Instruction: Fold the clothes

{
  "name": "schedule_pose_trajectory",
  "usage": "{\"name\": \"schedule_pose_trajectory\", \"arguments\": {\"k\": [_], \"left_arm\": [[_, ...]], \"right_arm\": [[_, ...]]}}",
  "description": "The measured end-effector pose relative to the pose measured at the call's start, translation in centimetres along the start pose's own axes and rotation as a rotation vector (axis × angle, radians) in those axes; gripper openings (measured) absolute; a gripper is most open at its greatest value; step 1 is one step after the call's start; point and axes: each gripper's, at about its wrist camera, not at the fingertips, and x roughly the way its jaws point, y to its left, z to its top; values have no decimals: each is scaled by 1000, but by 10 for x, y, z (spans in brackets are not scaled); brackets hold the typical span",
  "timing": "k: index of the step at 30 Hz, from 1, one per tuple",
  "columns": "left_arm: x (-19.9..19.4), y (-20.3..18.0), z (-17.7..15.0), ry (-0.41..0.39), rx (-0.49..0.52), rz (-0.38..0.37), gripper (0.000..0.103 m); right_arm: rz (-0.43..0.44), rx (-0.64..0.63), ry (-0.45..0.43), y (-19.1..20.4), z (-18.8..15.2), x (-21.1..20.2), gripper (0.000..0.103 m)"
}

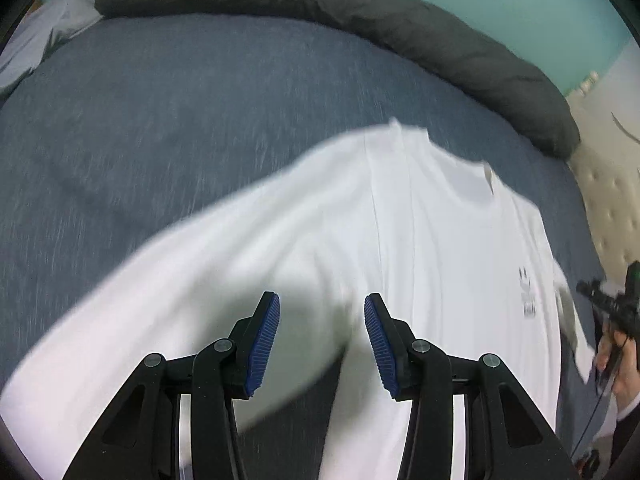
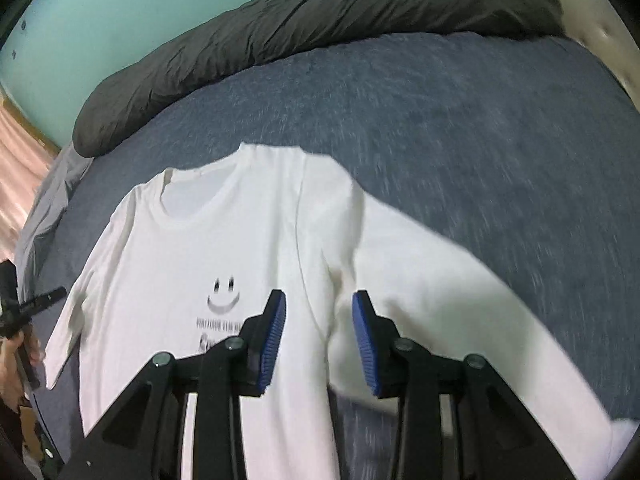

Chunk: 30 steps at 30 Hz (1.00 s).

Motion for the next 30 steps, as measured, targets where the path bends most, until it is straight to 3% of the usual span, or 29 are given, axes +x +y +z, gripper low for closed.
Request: {"name": "schedule_pose_trajectory", "arguments": {"k": [6,10,18,30], "left_arm": [[-18,-7,-48,22,29,-10,48],[-25,-4,-67,12,-26,-55,48],[-27,-14,-97,-18,-23,-75,48],[-33,-31,-124,-49,-34,-120,48]], "right_arm": [[-58,65,-29,-42,-20,-28,35],[-77,103,-34,-69,-22,-35,35],[-113,160,-45,-119,-27,-50,37],[-322,205,-12,-205,-125,-135,43]]}}
